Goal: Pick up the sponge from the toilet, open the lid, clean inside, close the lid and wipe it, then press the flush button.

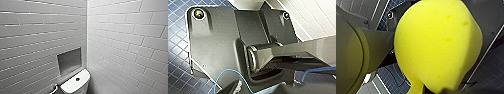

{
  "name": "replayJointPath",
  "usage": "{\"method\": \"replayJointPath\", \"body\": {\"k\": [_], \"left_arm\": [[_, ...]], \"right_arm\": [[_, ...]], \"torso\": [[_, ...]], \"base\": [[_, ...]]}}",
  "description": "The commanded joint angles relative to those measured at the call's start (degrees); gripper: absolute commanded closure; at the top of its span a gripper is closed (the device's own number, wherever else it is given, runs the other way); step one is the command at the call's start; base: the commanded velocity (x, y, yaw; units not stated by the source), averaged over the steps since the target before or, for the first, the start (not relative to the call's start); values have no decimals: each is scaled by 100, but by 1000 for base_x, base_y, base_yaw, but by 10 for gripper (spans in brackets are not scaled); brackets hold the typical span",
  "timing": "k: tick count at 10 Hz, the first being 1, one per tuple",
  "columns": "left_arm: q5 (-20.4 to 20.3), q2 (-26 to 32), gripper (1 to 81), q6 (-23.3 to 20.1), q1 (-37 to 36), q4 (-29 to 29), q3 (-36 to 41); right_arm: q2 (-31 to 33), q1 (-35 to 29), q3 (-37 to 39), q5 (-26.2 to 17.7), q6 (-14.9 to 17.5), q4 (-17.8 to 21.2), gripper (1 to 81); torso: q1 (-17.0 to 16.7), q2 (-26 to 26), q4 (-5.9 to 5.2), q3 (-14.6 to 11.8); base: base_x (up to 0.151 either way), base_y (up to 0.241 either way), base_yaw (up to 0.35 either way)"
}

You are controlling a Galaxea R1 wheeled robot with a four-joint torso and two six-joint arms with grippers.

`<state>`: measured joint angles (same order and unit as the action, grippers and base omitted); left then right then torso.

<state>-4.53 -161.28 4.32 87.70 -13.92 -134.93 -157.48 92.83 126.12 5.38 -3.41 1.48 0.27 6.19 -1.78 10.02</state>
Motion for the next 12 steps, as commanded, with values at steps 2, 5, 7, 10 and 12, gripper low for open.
{"method": "replayJointPath", "body": {"k": [2,5,7,10,12], "left_arm": [[269,43,10,-45,-213,3,80],[269,43,10,-45,-213,3,80],[269,69,10,-36,-214,39,89],[260,218,10,-10,-213,47,194],[182,552,10,-1,-214,39,633]], "right_arm": [[74,-172,-71,-344,25,37,811],[73,-164,-71,-344,25,37,811],[82,-164,-98,-335,16,72,811],[292,-164,-544,-344,-1,63,811],[714,-189,-1151,-388,25,19,811]], "torso": [[0,0,0,0],[-2,0,0,0],[2,-2,0,0],[2,-5,0,0],[0,-5,0,0]], "base": [[101,0,0],[95,0,0],[39,0,0],[0,0,0],[0,0,0]]}}
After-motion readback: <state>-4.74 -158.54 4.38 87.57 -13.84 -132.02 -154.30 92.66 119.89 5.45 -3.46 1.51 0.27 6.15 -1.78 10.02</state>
